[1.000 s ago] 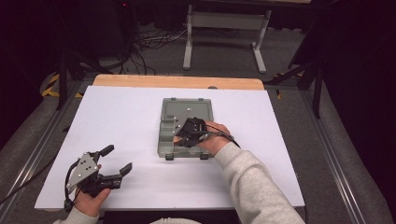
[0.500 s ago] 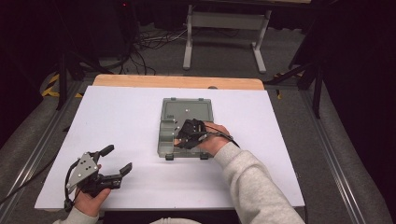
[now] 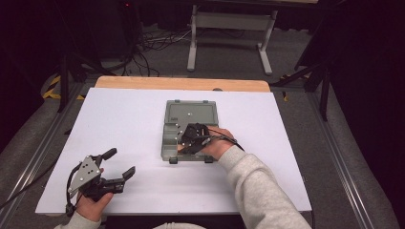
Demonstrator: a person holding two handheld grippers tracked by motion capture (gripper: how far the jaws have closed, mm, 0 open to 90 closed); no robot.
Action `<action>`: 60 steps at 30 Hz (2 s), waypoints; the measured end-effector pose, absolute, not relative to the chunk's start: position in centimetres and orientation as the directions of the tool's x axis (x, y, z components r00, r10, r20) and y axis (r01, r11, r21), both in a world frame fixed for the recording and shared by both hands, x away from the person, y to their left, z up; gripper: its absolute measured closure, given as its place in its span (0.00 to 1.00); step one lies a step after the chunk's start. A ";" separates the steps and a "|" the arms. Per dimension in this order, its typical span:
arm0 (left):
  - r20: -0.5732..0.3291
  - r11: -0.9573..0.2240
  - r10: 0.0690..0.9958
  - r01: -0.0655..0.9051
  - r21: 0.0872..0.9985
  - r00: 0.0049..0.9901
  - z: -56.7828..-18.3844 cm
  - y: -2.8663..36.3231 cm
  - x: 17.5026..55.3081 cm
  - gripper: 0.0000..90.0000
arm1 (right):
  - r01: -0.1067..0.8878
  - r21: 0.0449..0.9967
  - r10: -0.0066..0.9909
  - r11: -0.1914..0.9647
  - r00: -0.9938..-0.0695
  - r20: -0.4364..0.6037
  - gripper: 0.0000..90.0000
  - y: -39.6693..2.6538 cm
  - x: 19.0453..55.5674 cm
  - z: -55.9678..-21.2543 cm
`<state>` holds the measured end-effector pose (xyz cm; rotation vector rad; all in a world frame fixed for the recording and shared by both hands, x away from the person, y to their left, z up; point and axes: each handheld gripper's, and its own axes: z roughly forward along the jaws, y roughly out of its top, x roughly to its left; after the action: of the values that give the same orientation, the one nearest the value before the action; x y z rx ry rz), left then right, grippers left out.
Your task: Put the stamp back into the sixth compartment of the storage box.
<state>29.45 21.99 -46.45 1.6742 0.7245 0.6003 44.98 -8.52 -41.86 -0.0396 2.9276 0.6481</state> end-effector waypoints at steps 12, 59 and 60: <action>0.010 -0.150 0.736 0.148 0.978 0.676 -46.5 22.0 29.4 0.13 | -0.052 0.395 -0.005 0.917 -0.993 -0.119 0.73 -8.3 45.0 -42.3; 0.011 -0.152 0.737 0.149 0.977 0.676 -46.5 22.0 29.3 0.13 | -0.029 0.621 0.137 0.784 -0.966 -0.218 0.17 -9.6 41.7 -37.1; 0.011 -0.151 0.737 0.149 0.977 0.676 -46.5 22.0 29.3 0.13 | -0.022 0.629 0.150 0.777 -0.964 -0.219 0.14 -9.8 41.5 -36.9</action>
<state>29.33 22.01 -46.47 1.6739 0.7272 0.6022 41.51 -9.77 -36.91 0.1002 2.7137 0.9645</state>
